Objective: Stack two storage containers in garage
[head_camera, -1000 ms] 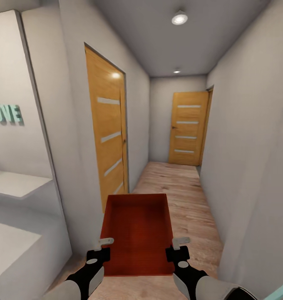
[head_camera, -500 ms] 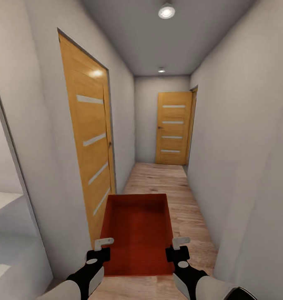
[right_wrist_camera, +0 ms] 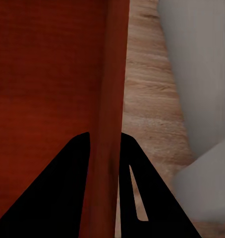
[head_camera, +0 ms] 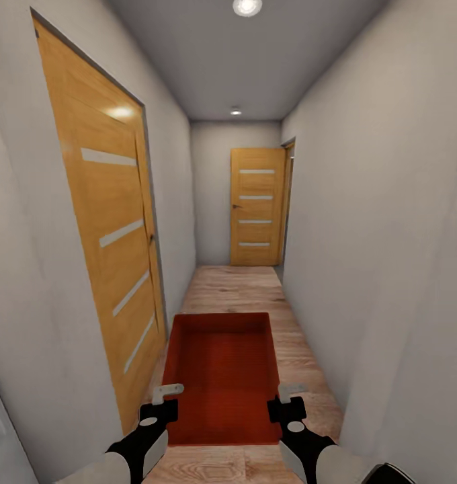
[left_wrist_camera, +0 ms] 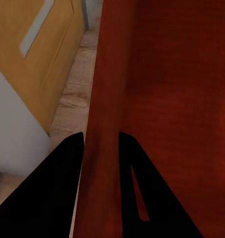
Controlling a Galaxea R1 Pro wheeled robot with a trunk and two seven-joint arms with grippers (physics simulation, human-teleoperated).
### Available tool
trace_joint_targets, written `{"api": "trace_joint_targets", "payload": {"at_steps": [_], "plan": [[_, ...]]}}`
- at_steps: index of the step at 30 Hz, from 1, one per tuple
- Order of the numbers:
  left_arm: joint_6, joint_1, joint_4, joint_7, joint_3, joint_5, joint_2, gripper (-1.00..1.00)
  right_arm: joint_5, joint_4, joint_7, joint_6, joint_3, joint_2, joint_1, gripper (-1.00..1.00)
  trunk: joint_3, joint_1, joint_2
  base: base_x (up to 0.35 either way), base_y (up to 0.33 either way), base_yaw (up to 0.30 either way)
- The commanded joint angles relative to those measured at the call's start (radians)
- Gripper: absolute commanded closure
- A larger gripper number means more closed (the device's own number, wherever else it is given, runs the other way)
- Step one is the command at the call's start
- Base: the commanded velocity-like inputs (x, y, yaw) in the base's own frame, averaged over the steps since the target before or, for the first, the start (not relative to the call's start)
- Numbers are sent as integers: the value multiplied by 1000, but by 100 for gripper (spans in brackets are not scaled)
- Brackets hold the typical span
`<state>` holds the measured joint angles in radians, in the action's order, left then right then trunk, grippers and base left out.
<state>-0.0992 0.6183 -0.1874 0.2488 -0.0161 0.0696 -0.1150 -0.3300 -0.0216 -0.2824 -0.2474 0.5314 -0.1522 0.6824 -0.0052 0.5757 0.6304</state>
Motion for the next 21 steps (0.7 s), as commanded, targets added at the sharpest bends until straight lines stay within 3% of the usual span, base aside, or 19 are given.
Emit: {"api": "trace_joint_targets", "payload": {"at_steps": [1, 9, 21], "plan": [[-5, 0, -1, 44, 21, -5, 0, 100, 5, -6, 43, 2, -82, -1, 1, 100, 0, 1, 1, 317, 153, -245], [-6, 0, -1, 44, 20, -5, 0, 100, 5, -6, 42, 2, -82, -1, 1, 100, 0, 1, 1, 317, 151, -218], [-6, 0, 0, 44, 21, -5, 0, 100, 4, -6, 40, 2, -82, -1, 1, 100, 0, 1, 1, 320, 21, -7]]}}
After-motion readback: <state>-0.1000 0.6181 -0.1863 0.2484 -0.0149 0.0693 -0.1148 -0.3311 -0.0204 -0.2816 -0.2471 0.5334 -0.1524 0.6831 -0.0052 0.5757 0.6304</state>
